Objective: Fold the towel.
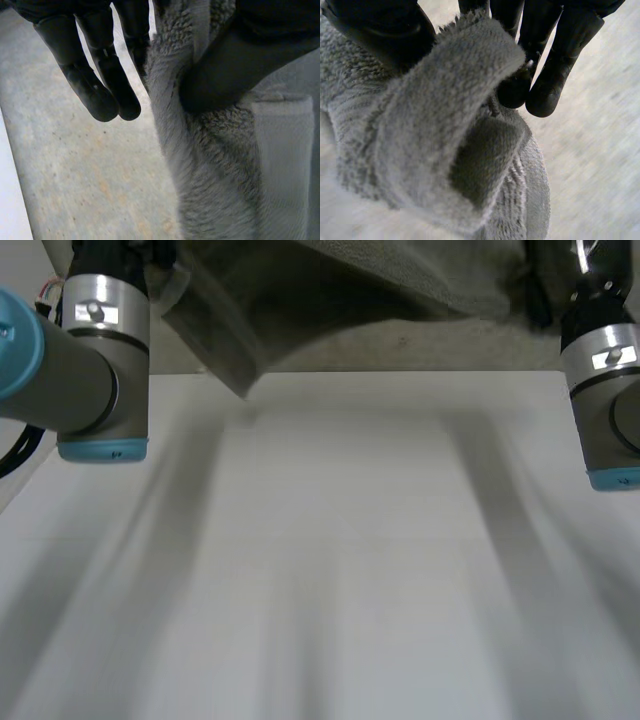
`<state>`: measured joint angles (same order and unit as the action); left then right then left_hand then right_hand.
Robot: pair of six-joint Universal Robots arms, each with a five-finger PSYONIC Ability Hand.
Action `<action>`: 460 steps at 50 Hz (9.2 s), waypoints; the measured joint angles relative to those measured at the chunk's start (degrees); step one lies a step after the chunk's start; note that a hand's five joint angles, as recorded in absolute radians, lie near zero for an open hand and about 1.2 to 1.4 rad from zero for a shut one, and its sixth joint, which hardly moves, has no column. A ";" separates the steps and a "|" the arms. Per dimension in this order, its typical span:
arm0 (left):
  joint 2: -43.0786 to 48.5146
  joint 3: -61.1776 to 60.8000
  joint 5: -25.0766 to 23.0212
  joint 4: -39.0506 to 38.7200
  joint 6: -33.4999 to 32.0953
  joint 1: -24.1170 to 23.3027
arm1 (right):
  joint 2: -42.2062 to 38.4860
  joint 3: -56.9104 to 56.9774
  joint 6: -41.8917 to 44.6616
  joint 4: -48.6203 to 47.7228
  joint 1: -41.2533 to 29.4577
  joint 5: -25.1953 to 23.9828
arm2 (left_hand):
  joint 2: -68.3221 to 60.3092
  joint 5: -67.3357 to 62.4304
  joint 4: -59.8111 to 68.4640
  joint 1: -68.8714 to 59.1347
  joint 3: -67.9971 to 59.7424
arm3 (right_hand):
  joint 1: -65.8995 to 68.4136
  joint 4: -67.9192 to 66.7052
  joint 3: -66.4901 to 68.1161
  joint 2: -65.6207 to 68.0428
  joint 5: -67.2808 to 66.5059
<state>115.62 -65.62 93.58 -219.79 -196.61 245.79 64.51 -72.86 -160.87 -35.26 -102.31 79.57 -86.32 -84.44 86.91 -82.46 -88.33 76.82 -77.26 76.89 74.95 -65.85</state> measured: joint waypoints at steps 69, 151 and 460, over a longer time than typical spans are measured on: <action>6.90 -10.32 -2.76 18.56 2.37 1.20 | -5.32 6.69 -13.76 44.39 4.95 -6.14 | -0.30 -0.01 0.43 -0.31 -0.22 | -59.51 60.18 -59.76 -57.69 58.43; 8.83 -8.51 -1.60 18.08 2.19 2.32 | -16.96 7.93 4.96 39.12 1.03 -8.21 | -0.30 0.00 0.43 -0.32 -0.22 | -47.16 47.10 -46.87 -43.87 47.45; 14.50 11.39 -18.84 25.88 -19.59 8.31 | -12.16 28.77 14.95 41.80 -2.11 0.98 | -0.83 -0.81 0.54 -0.84 -0.33 | -0.06 -0.06 0.53 0.86 -1.14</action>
<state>130.13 -54.23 74.74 -193.92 -216.20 254.11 52.35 -44.10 -145.92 6.54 -104.42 80.55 -87.15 -85.25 87.45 -83.31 -88.66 76.76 -77.33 77.41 75.81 -66.99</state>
